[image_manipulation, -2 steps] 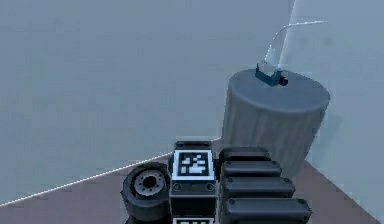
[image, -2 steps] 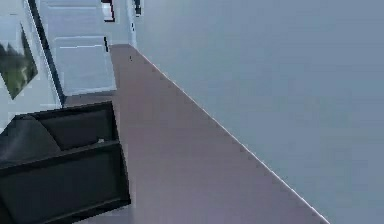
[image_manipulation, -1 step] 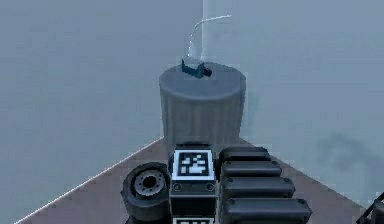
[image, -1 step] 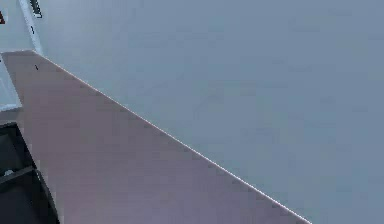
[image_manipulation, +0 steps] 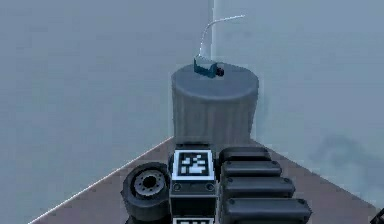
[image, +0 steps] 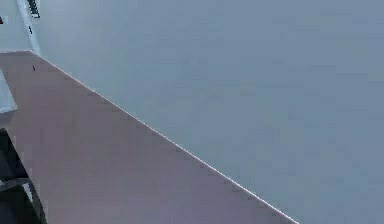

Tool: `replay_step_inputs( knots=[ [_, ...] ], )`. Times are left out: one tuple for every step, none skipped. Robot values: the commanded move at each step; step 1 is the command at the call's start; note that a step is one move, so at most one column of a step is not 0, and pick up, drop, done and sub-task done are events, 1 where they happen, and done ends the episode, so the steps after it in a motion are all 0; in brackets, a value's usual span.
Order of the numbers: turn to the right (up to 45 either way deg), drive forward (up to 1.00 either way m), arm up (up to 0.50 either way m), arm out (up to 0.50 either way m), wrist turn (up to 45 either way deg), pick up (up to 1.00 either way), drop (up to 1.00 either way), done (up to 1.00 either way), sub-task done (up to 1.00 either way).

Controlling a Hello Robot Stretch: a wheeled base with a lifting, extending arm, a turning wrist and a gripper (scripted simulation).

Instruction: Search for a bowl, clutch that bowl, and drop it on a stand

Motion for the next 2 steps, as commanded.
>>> replay_step_inputs(
  knots=[
    [18.0,0.00,0.00,0.00,0.0,0.00,0.00,0.00,0.00],
    [0.0,0.30,0.00,0.00,0.0,0.00,0.00,0.00,0.00]
  ],
)
